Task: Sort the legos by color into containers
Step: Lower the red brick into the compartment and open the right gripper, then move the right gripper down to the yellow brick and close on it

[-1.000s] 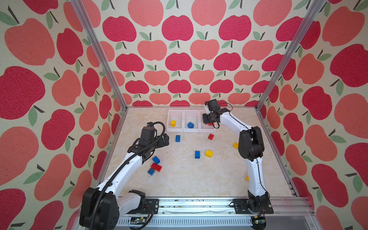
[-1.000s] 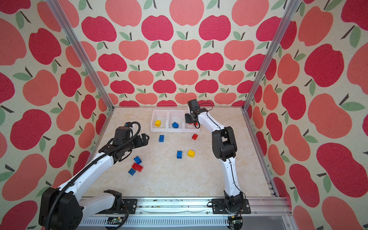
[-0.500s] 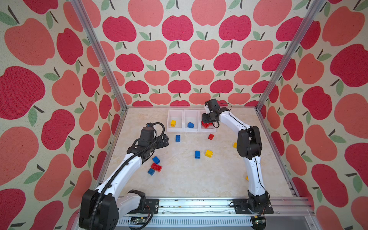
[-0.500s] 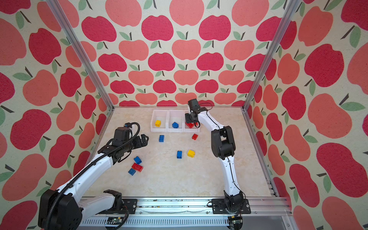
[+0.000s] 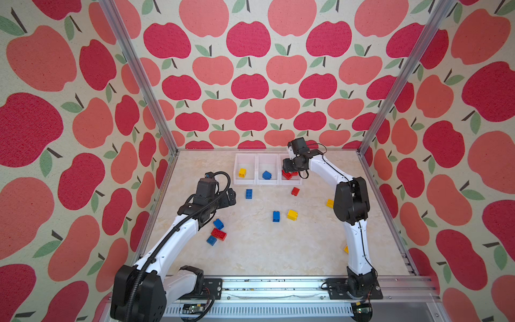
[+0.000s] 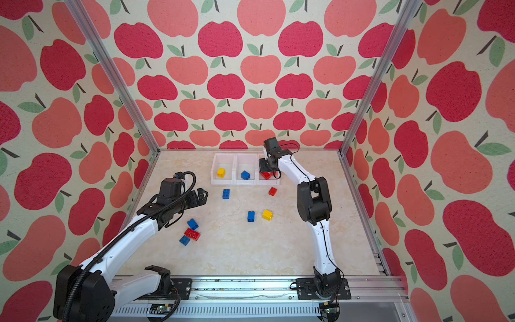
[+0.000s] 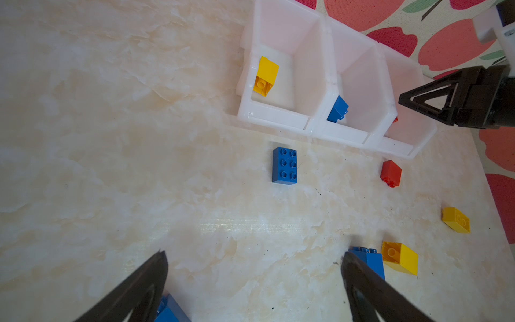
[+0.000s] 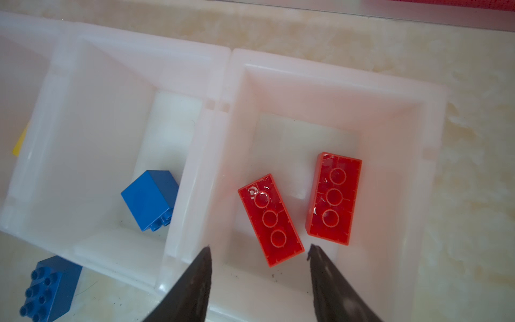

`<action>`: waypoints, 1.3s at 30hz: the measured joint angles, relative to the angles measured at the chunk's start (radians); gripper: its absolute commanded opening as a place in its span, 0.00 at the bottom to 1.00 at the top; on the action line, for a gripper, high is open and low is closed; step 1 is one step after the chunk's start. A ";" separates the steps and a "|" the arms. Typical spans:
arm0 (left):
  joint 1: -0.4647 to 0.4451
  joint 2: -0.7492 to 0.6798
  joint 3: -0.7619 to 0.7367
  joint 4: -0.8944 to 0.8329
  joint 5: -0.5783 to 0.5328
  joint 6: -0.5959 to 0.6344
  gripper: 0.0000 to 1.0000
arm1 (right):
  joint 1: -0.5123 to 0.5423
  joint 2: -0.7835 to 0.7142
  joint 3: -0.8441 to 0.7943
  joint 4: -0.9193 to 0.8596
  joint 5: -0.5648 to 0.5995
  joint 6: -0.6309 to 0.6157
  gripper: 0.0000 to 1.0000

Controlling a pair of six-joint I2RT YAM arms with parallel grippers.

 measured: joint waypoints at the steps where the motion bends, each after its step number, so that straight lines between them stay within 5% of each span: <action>1: 0.000 0.001 0.000 0.000 0.003 0.000 0.99 | 0.001 -0.019 -0.013 -0.006 0.000 0.003 0.64; 20: 0.001 0.068 0.000 0.015 0.037 0.000 0.99 | -0.027 -0.436 -0.367 -0.123 0.079 0.104 0.99; 31: 0.001 0.080 0.000 0.039 0.041 0.000 0.99 | -0.168 -0.603 -0.653 -0.148 0.096 0.210 0.99; 39: 0.001 0.082 0.000 0.048 0.041 -0.001 0.99 | -0.253 -0.592 -0.690 -0.197 0.099 0.286 0.99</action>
